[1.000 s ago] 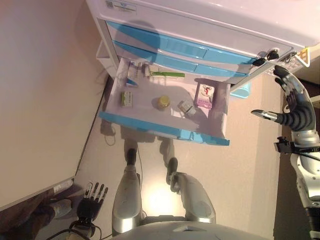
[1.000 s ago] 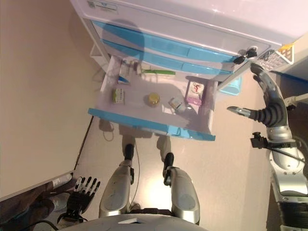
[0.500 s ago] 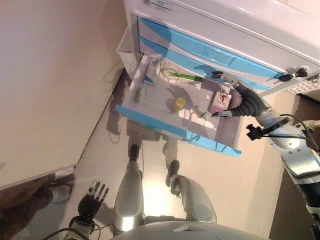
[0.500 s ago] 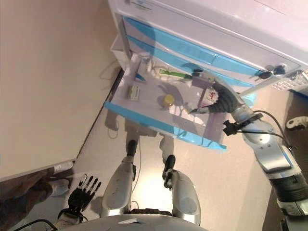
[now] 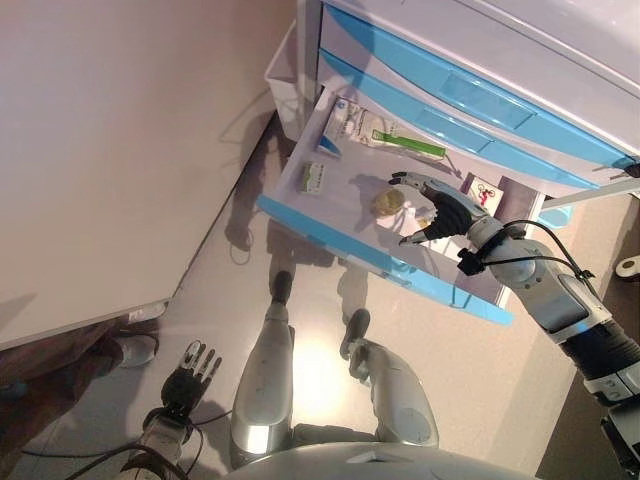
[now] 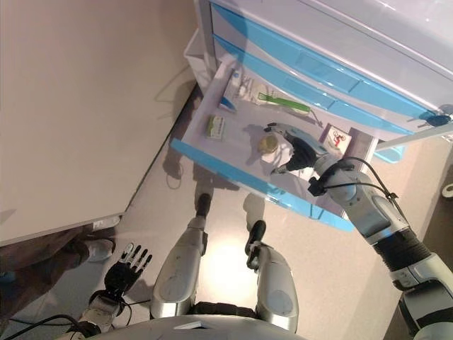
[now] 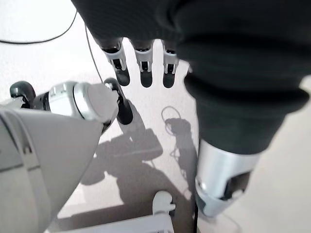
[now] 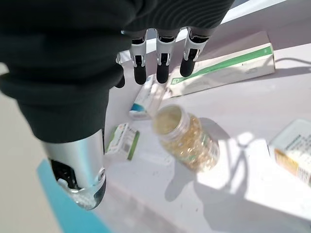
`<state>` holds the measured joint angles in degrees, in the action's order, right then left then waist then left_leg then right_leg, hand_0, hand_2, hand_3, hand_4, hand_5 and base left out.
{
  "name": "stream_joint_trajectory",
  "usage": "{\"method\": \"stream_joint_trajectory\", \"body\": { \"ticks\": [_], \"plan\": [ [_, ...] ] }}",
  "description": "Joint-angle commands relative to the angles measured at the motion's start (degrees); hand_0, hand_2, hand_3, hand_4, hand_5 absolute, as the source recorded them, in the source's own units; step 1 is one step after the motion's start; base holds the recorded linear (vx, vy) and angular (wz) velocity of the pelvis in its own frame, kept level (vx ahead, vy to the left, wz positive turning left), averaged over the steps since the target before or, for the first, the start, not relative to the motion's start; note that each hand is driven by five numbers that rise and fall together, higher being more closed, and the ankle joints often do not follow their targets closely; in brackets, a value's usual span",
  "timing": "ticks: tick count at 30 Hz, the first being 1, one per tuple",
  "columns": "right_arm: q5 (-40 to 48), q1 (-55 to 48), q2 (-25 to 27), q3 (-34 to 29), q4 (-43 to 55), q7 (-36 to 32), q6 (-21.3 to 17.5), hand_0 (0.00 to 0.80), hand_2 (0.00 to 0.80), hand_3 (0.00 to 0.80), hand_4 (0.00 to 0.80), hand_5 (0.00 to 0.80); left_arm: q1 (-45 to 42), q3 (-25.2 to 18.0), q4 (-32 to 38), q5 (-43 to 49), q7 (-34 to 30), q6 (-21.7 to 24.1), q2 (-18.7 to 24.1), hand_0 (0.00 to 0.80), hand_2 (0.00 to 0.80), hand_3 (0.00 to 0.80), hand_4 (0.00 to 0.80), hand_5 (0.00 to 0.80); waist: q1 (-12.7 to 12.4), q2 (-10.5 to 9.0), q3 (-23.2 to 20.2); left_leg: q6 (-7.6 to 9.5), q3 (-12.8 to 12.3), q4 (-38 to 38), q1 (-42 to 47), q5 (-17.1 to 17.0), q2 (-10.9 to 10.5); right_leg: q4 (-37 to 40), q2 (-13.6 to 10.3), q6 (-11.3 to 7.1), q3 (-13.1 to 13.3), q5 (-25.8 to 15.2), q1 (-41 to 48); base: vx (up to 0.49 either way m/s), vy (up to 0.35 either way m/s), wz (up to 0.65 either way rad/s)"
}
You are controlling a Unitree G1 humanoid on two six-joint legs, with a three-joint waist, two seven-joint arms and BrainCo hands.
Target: Open the drawer and pick up the medicine
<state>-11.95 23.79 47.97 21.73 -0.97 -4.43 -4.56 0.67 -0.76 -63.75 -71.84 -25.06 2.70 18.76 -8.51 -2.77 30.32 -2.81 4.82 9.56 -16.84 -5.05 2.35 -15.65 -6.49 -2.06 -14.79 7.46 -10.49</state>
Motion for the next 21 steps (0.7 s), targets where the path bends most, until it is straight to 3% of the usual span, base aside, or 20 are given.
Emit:
{"method": "stream_joint_trajectory", "body": {
  "ticks": [1,11,21],
  "plan": [
    [-2.3,2.6,0.0,2.7,1.3,4.4,0.2,0.000,0.000,0.000,0.000,0.000,-1.0,2.3,1.6,2.3,0.9,0.3,0.6,0.000,0.000,0.000,0.000,0.000,-0.1,-0.40,-1.2,0.14,-0.8,5.5,-1.9,6.7,-1.1,2.9,-2.2,-2.87,1.6,-5.6,-2.0,0.000,0.000,0.00],
    [-6.2,4.7,-1.0,5.3,-6.9,12.7,2.1,0.000,0.000,0.000,0.000,0.000,-0.8,3.4,2.6,2.2,1.4,0.1,0.0,0.000,0.000,0.000,0.000,0.000,-0.3,0.69,-0.6,0.37,-1.0,5.7,-2.4,6.4,-1.4,2.1,-2.7,-2.73,1.4,-5.9,-3.3,-0.006,0.007,0.02],
    [-4.8,6.3,-2.5,6.5,-12.0,14.1,2.2,0.000,0.000,0.000,0.000,0.000,-0.9,4.0,3.3,2.2,1.7,-0.2,-0.8,0.000,0.000,0.000,0.000,0.000,-0.7,1.62,-0.6,0.48,-1.0,5.7,-2.4,6.3,-1.9,1.3,-3.3,-2.47,1.0,-5.8,-4.1,-0.001,0.004,0.01]
  ]
}}
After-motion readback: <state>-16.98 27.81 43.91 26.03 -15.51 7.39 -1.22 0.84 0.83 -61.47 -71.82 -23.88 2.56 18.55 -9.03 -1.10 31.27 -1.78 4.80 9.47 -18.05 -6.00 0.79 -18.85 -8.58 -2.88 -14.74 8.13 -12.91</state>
